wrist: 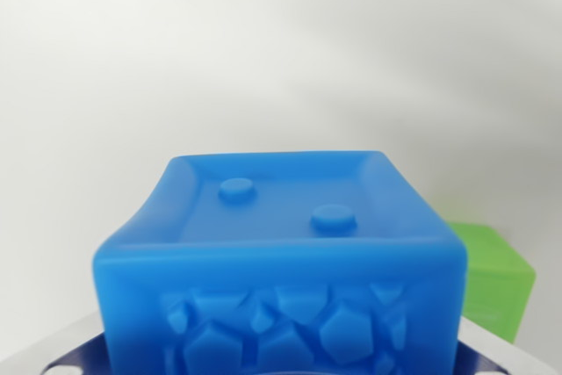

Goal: Stack cube

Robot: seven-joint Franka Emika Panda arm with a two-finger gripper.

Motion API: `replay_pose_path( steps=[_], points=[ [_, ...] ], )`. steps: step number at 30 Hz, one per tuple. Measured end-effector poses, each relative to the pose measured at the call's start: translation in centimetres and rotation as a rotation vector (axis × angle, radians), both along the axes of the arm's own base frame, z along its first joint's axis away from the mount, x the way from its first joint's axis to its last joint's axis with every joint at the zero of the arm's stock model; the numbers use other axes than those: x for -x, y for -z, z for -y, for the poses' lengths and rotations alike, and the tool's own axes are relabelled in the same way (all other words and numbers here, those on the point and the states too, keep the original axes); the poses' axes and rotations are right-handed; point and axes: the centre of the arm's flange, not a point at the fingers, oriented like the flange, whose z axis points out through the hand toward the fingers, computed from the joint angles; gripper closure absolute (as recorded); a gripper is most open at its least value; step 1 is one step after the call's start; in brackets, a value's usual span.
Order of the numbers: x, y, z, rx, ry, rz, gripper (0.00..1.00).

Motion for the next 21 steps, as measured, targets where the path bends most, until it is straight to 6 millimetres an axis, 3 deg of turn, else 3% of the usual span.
replay_pose_path(
  steps=[21],
  points=[
    [1.0,-0.2,4.1,0.001,0.026,0.002,1.00]
  ],
)
